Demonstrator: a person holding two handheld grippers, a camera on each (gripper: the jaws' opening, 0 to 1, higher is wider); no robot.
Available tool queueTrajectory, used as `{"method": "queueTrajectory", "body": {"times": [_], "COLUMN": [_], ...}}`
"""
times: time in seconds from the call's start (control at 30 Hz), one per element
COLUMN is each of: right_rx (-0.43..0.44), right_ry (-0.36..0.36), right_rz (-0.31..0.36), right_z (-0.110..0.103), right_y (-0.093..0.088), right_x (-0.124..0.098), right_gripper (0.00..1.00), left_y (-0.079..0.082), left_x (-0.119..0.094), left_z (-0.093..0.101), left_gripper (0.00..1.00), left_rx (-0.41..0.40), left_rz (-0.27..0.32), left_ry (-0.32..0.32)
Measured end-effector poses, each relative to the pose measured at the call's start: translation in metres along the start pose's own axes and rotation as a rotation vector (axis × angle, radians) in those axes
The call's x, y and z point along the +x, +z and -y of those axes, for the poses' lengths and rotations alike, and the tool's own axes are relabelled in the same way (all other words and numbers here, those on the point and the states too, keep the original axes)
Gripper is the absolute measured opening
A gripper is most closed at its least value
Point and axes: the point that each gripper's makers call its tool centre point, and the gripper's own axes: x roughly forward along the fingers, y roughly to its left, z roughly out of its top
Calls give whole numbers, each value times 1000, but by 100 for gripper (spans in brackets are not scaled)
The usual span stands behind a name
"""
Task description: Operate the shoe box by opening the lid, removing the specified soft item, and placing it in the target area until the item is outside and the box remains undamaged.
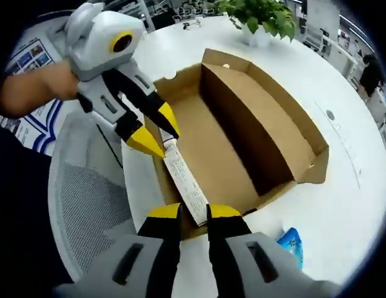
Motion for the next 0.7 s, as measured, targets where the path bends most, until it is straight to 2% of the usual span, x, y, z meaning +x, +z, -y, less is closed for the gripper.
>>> {"method": "queueTrajectory", "body": {"times": [0.17,0.23,0.37,0.47,0.57,0.7], "right_rx": [-66,-94,-145,-186,-233,-265], "right_ry": [23,29,58,79,83,90], "right_rz": [-20,-35,-62,-77,-100,-111], "right_z": [3,3,2,1,3,3], "right_y": [3,2,-1,-4,-7,-7], "right_x": [4,7,12,16,19,20], "right_gripper": [16,16,16,16,15,16], "left_y": [-1,-3,-5,-7,-10,-5], "left_x": [4,6,10,13,15,18], "left_z": [2,-1,5,7,7,7], "left_gripper": [19,20,21,21,22,21], "left_rx": [110,207,290,399,459,484], "left_rz": [-56,-91,-120,-159,-191,-199], "left_ry": [-57,-67,-126,-147,-160,-173]}}
